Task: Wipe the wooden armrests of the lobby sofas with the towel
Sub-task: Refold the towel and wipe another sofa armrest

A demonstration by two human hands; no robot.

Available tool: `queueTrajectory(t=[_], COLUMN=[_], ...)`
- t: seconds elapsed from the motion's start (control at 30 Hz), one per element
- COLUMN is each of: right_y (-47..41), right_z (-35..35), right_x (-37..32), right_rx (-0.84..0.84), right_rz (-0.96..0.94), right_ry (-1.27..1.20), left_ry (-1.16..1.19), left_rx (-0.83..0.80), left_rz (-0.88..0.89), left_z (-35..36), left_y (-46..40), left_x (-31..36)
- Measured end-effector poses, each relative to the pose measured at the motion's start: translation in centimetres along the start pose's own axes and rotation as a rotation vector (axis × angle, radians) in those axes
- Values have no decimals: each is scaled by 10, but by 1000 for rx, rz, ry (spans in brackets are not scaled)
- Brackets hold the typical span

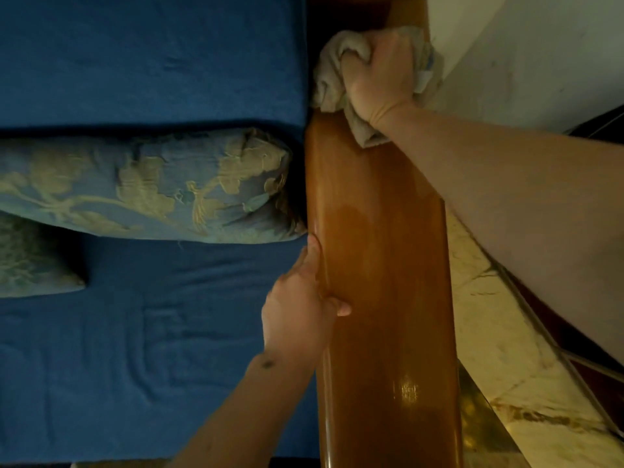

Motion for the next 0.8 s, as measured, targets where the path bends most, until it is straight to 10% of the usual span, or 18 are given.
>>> queueTrajectory(t=[0.2,0.57,0.8], right_y=[25,255,420], right_z=[0,-47,-64], right_x=[4,4,-16], right_rx=[82,21,-5], right_rz=[83,114,56], right_ry=[-223,69,65], left_ry=[155,237,525], left_rx=[3,232,226], left_rz=[-54,154,-269], left_z=[2,35,119], left_y=[-6,66,229], left_x=[-10,-44,-113])
Point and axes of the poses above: each hand's wrist, its own y-axis away from the middle knuckle, its own z-axis out of the palm, x = y × z, the point moved 3 cm from there along -y, towards the middle knuckle, and after that the axes turned 2 degrees about x, right-handed, at the moved point
